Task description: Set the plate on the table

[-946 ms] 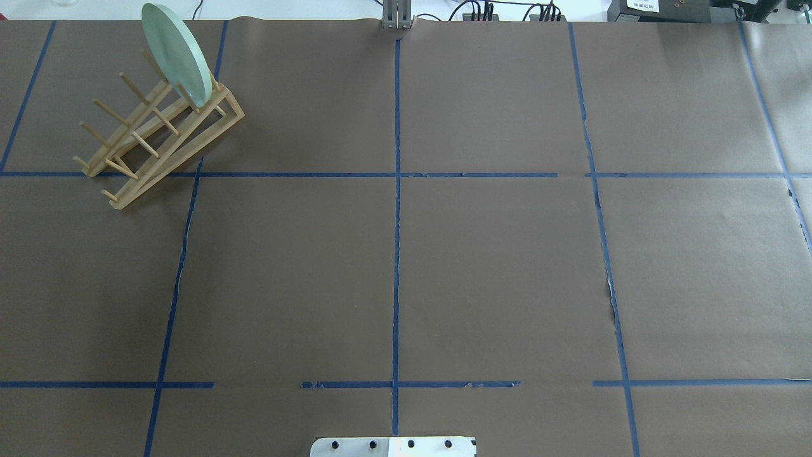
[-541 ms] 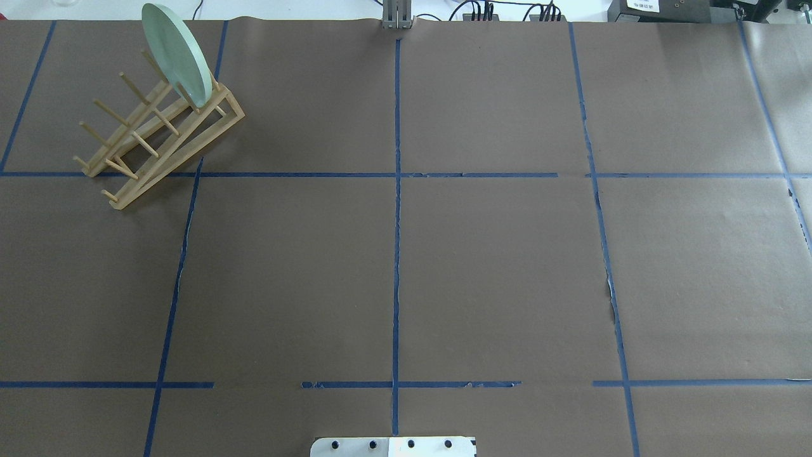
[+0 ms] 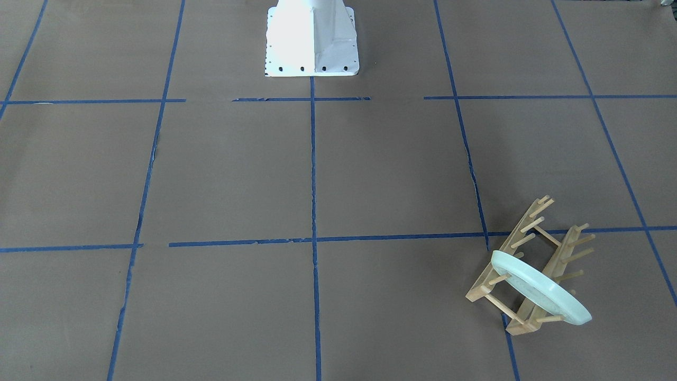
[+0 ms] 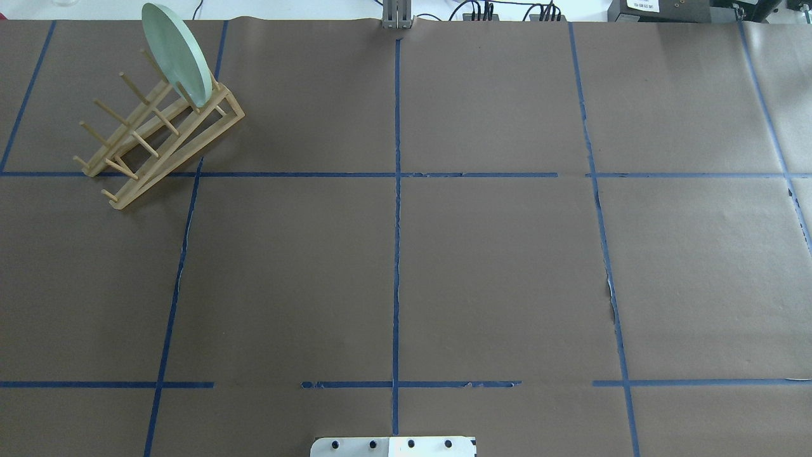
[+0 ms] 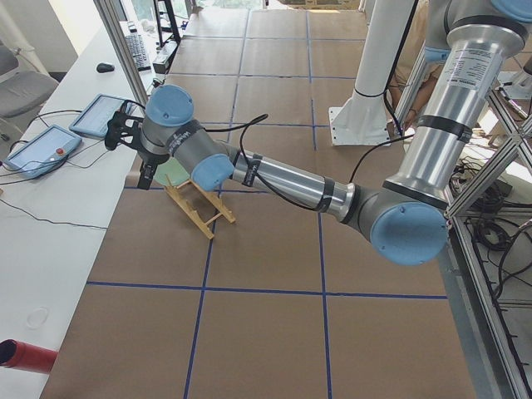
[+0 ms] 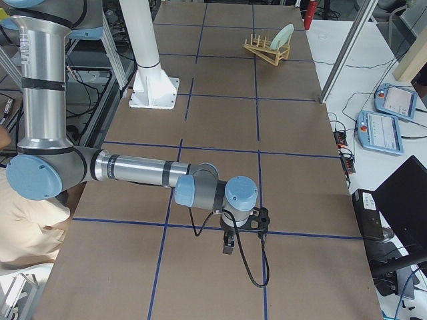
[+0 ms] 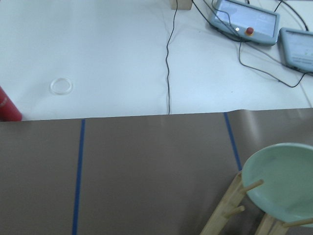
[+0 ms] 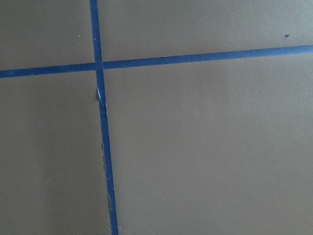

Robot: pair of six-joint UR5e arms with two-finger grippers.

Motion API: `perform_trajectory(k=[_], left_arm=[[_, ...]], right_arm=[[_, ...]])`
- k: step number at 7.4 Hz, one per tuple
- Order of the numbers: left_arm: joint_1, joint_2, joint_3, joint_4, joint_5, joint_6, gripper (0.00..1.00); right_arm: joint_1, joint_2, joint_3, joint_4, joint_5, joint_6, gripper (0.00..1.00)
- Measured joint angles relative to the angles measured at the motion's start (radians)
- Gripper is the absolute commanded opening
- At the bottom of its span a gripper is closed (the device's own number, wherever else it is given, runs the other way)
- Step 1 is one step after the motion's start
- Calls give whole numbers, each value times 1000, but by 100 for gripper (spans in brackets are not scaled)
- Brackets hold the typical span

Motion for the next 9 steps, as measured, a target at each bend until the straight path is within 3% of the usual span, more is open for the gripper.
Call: perform_trajectory(k=[1, 3, 4, 6, 9], left_arm=[[53, -24, -1, -42, -7, -193, 100], [152, -69, 20, -108, 9, -533, 75], [186, -89, 35, -121, 39, -677, 67], [233, -122, 103, -186, 140, -906, 67], [299, -184, 238, -270, 243, -1001, 67]], right_arm=[[0, 0, 0, 0, 0, 0, 100], [0, 0, 0, 0, 0, 0, 100], [0, 0, 0, 0, 0, 0, 100], [0, 0, 0, 0, 0, 0, 100], [0, 0, 1, 0, 0, 0, 100]])
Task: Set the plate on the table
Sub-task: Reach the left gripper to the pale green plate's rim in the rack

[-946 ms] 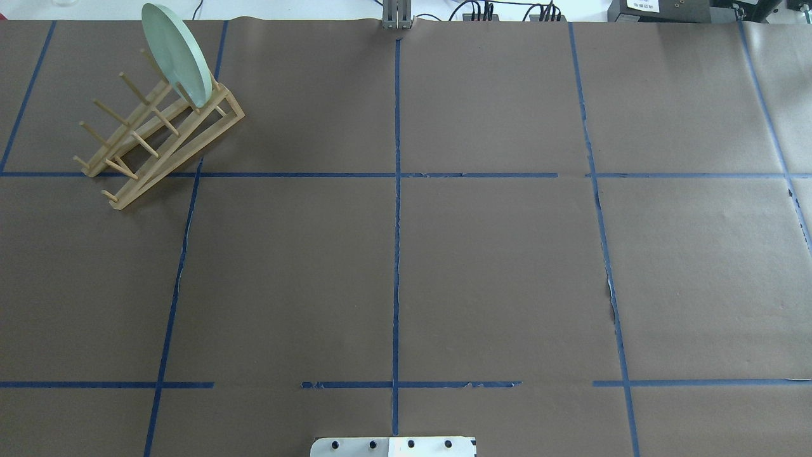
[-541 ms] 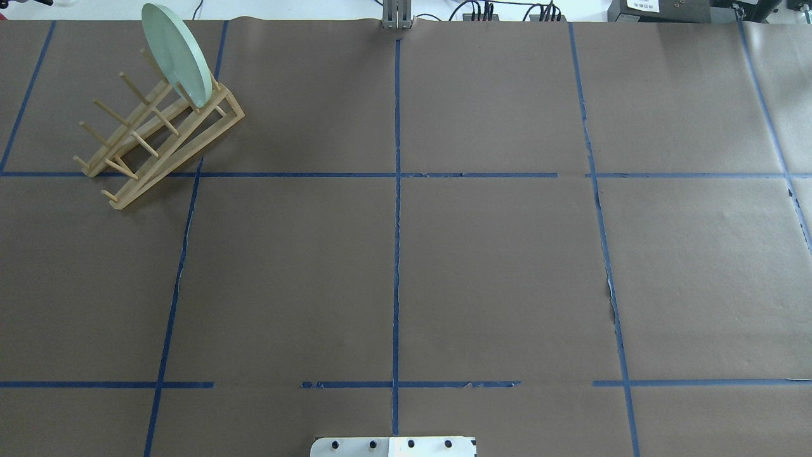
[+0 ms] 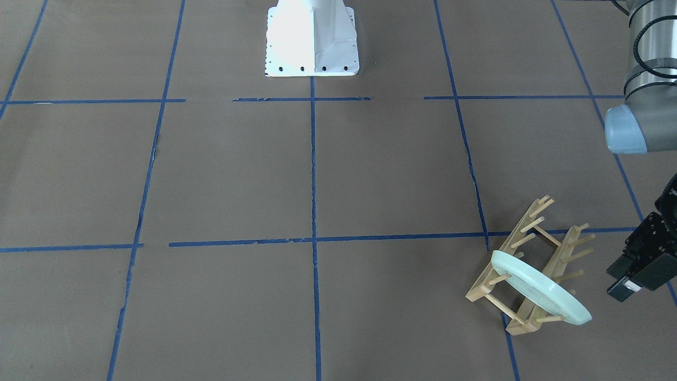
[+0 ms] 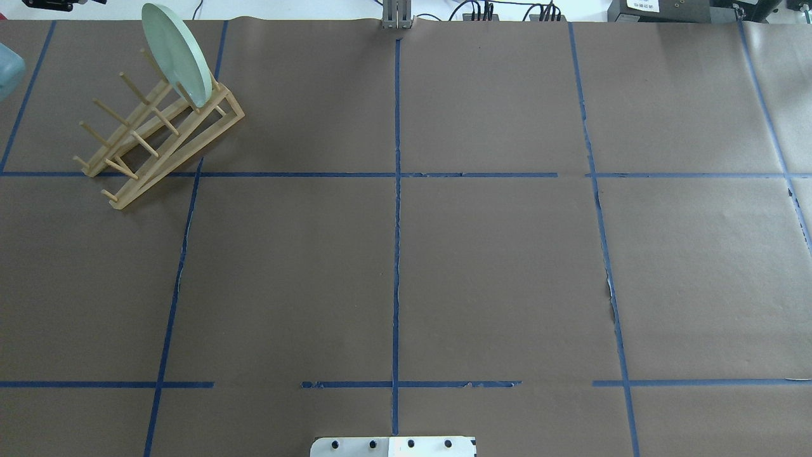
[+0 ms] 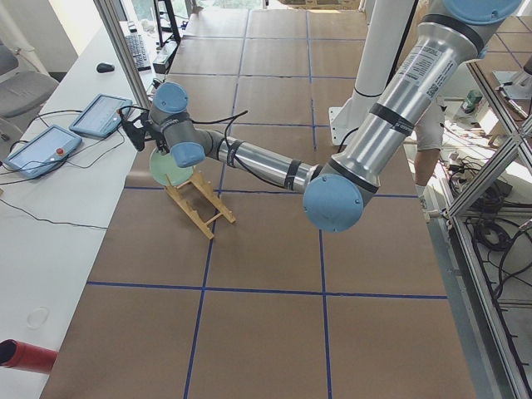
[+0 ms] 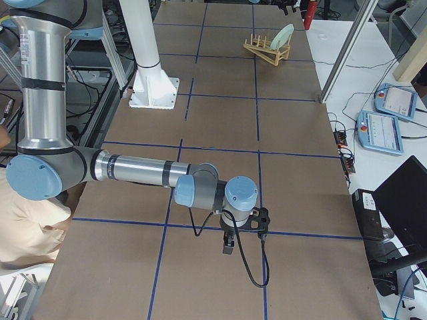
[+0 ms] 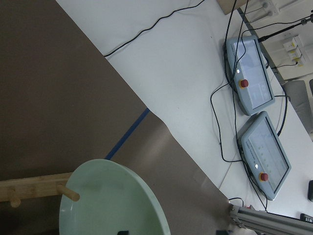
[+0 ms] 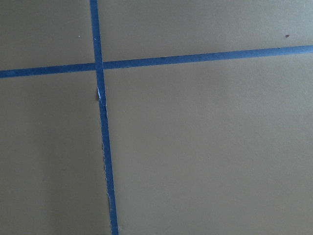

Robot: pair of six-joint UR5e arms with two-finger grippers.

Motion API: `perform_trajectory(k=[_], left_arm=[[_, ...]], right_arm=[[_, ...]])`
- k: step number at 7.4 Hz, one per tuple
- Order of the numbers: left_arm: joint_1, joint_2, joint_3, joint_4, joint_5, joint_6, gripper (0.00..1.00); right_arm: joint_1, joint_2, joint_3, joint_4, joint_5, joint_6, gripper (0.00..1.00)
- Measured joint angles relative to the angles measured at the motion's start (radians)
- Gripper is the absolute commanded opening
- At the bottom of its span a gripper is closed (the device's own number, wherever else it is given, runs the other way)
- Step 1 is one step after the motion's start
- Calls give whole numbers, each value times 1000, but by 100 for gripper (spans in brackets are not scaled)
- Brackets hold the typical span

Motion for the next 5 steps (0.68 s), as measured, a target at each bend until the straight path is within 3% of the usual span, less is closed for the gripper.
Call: perform_trajectory(k=[2, 4, 5], left_arm=[[42, -30, 47, -10, 35, -8, 63], [71, -45, 75, -25, 68, -12, 49], [75, -46, 78, -27, 74, -14, 16]], right_arm=[[0, 0, 0, 0, 0, 0, 100], [0, 0, 0, 0, 0, 0, 100], [0, 0, 0, 0, 0, 0, 100]])
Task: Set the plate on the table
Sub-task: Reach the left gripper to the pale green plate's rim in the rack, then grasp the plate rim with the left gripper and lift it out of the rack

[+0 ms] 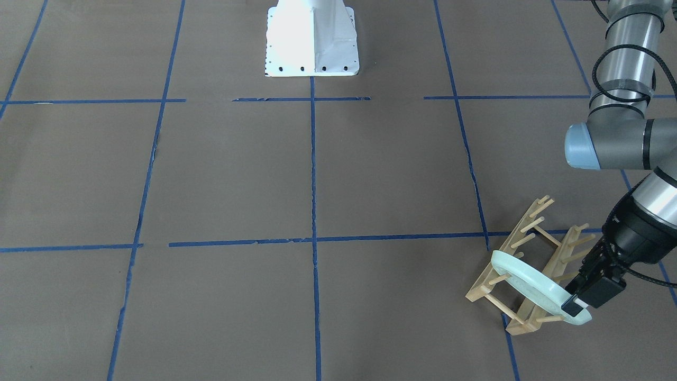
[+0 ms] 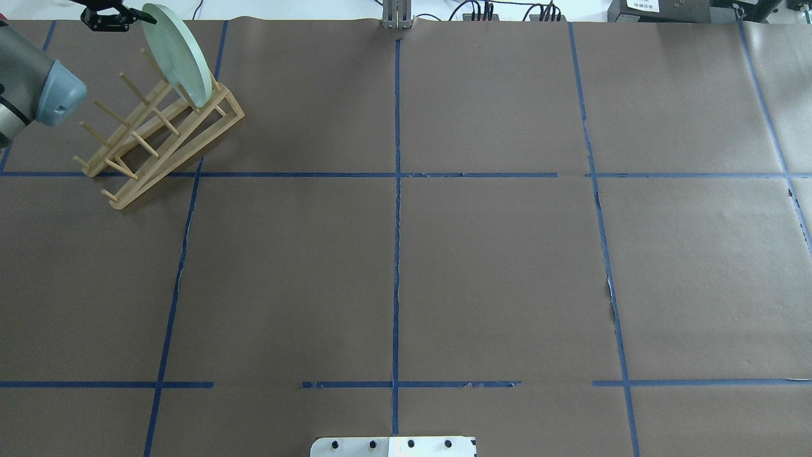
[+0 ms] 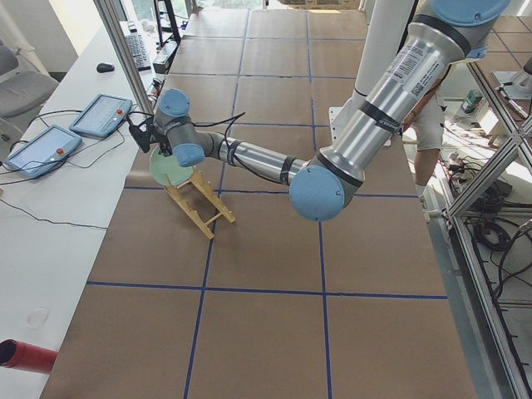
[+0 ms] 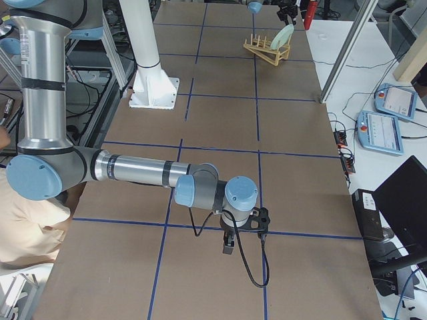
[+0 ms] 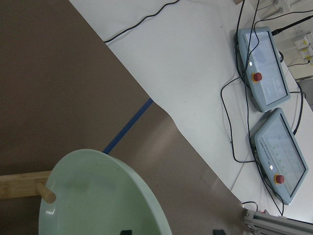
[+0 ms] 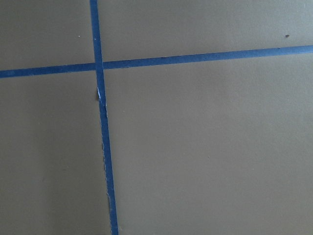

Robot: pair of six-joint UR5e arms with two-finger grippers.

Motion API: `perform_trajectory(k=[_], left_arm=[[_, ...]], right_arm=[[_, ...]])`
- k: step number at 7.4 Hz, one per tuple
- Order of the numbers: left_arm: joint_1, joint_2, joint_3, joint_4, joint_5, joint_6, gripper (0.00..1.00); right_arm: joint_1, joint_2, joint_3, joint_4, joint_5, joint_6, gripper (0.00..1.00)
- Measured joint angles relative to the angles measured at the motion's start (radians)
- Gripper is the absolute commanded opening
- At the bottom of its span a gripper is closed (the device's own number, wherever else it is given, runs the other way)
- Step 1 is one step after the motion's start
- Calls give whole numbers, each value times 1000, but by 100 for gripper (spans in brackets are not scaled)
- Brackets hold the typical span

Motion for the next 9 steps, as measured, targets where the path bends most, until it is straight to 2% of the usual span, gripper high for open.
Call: perform_trajectory(k=[1, 5, 7, 9], left_arm=[[2, -1, 1, -4, 4, -2, 0], [-5, -1, -45, -22, 5, -13, 0], [-32, -4, -134, 14, -3, -33, 0], [-46, -15, -222, 28, -3, -152, 0]], right_arm=[[0, 0, 0, 0, 0, 0, 100], [0, -1, 0, 0, 0, 0, 100], [0, 0, 0, 0, 0, 0, 100], [0, 0, 0, 0, 0, 0, 100]])
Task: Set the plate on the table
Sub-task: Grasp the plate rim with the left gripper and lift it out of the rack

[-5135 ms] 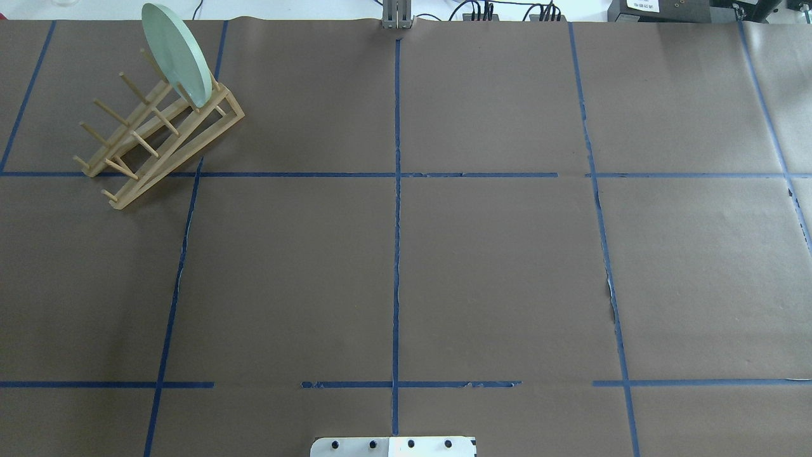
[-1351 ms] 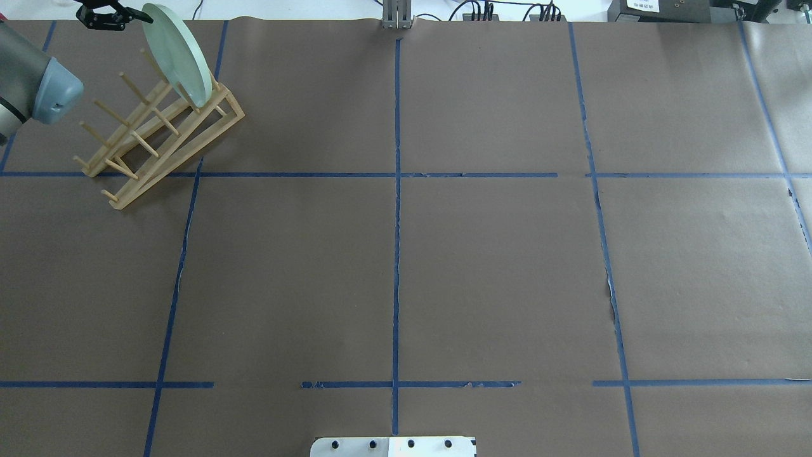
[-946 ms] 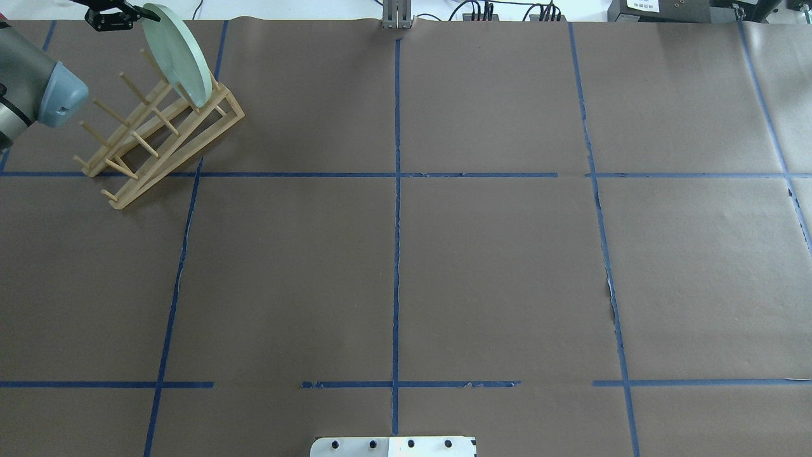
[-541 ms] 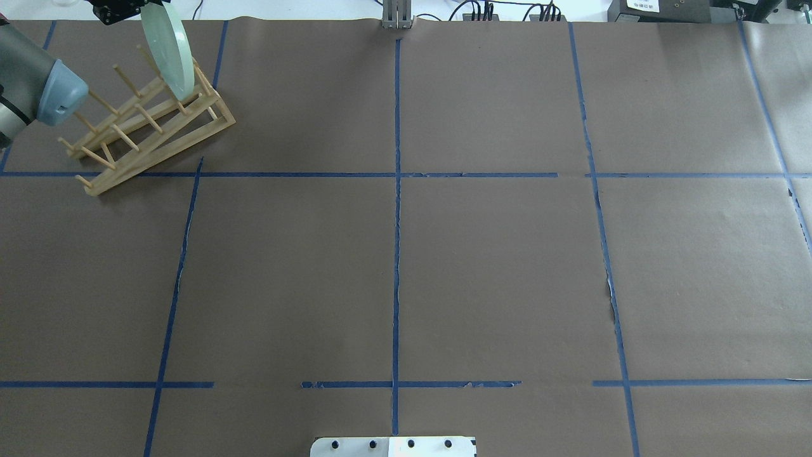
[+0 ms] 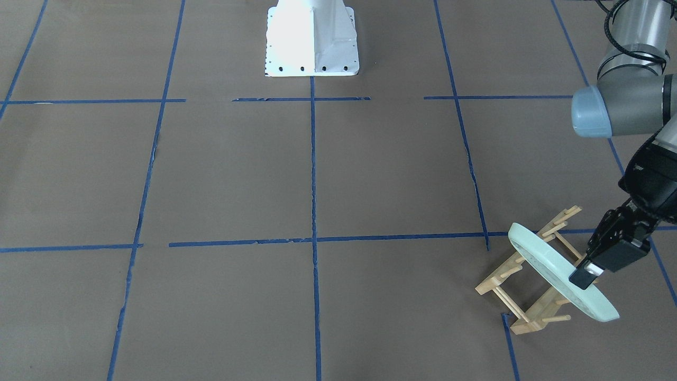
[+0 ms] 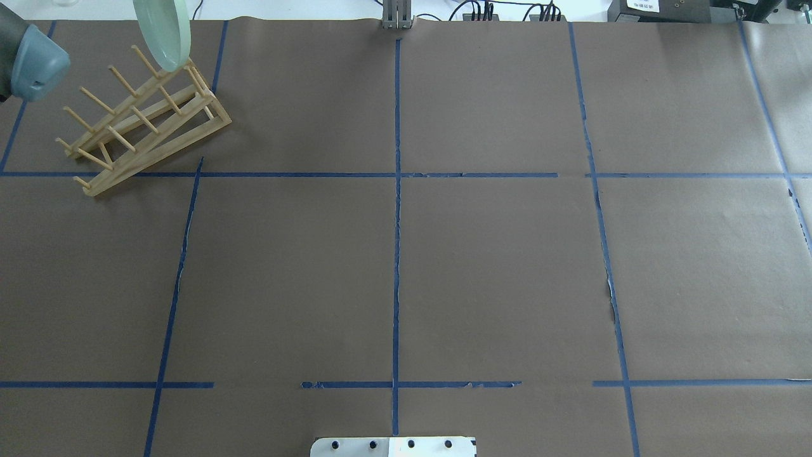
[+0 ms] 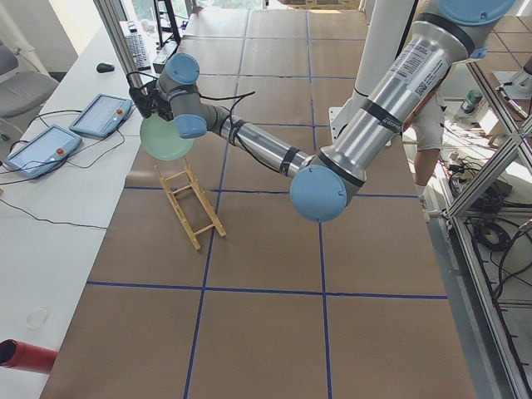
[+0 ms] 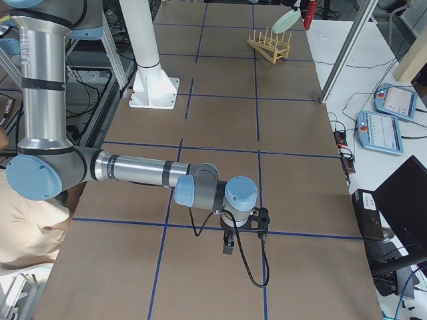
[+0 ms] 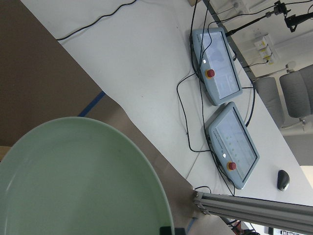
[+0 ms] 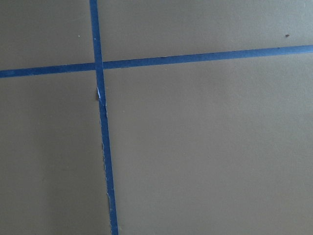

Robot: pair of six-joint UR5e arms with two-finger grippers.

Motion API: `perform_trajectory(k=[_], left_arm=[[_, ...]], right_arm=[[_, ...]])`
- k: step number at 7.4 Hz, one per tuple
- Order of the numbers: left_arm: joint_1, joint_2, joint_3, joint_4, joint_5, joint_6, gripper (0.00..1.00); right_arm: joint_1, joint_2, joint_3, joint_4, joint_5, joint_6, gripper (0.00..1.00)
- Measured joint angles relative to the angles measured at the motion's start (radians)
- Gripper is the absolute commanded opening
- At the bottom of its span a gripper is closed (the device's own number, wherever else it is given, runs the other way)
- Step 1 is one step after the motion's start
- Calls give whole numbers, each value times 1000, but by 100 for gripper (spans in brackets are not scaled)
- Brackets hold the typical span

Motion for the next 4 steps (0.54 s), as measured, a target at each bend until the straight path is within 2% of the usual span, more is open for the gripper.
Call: perform_trajectory(k=[2, 4], left_arm=[[3, -58, -36, 52, 2, -118, 0], [40, -142, -71, 285, 6, -125, 0]], right_arm=[[0, 0, 0, 0, 0, 0, 100], [0, 0, 0, 0, 0, 0, 100]])
